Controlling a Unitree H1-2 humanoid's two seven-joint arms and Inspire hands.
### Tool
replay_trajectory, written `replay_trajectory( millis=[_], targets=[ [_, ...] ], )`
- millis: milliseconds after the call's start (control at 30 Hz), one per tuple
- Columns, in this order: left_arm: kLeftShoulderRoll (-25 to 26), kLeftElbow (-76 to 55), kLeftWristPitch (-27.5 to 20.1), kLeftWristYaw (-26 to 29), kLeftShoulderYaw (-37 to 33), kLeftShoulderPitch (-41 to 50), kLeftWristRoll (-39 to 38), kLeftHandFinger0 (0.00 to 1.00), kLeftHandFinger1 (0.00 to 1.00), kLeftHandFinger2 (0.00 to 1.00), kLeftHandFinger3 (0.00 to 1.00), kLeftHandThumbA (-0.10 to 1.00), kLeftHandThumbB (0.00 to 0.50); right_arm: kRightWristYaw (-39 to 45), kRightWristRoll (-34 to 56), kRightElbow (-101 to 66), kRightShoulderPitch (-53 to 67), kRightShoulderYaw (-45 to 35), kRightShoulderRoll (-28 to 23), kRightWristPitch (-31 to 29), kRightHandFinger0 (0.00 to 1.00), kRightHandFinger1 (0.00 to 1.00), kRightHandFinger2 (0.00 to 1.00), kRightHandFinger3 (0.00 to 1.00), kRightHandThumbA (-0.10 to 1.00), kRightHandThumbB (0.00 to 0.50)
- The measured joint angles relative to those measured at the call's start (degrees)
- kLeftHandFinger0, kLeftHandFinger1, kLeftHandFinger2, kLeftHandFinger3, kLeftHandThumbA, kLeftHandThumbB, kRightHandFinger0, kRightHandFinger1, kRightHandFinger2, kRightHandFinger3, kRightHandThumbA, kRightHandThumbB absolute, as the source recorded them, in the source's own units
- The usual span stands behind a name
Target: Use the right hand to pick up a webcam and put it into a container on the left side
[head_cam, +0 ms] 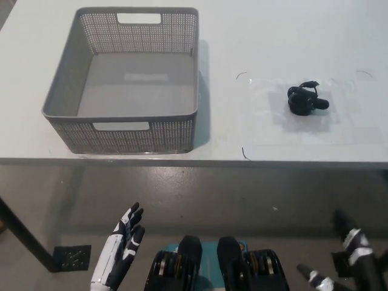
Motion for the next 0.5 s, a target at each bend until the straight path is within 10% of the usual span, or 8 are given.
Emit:
replay_trajectory(
  millis=[500],
  targets=[
    [-0.1,0.0,-0.2,0.0,-0.4,0.5,0.5,1.0,1.0,1.0,1.0,0.92,0.107,0.8,-10.6,-20.0,-19.5,-8.9,-8.5,13.4,1.0,1.0,1.0,1.0,0.89,0.302]
  ],
)
